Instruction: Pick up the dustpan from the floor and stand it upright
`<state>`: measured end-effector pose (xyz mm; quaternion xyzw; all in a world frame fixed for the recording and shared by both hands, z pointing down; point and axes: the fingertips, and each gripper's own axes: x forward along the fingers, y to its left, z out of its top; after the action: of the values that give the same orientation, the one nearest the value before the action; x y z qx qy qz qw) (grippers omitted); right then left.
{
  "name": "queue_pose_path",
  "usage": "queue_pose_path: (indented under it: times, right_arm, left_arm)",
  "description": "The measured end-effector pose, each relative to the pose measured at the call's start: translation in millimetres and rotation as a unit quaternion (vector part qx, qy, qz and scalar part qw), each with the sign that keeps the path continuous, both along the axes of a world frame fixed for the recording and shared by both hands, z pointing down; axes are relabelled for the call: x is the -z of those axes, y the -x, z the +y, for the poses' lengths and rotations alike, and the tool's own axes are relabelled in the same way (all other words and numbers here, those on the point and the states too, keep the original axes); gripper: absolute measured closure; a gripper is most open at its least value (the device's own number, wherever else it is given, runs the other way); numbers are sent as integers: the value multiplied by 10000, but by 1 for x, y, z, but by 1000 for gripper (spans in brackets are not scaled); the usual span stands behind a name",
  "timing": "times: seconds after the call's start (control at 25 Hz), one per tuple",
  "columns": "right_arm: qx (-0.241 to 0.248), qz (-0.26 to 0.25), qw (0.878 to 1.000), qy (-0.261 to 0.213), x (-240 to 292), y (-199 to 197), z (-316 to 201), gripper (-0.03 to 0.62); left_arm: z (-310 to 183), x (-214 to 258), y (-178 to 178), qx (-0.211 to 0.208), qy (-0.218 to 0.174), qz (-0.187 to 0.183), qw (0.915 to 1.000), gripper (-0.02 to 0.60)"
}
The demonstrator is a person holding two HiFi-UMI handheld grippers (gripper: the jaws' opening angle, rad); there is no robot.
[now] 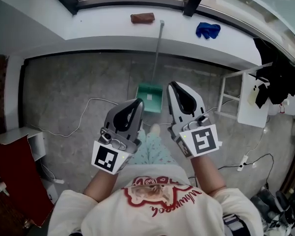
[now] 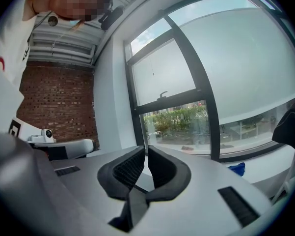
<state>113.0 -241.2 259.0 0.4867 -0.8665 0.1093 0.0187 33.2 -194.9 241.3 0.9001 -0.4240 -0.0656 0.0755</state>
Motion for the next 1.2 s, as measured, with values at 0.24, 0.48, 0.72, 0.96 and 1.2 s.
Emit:
queue_pose_path:
  times: [0.24,0.48,0.72,0.96,1.2]
  right_arm:
    - [-95,357,9992,179,-61,15,-49,526]
    - [-62,681,9968,408,-133,23,-93,462]
    - [-122,762,9947,686,-196,27,-126,462]
    - [-271,1008,9898,966,-270,22,-161,462]
    - [-476,764,9876,1285,-323,18,-189,462]
  left_arm:
    - [-27,-29,19,-121,-10,79,9999,563]
    - [-51,-73,22,-147,193,307,9992,563]
    - [-57,-117,28,-154,572,313,9978,563]
    - [-63,-155,38,-127,781,285,9965,563]
    - [-67,-176,38,-119,805,227,9964,563]
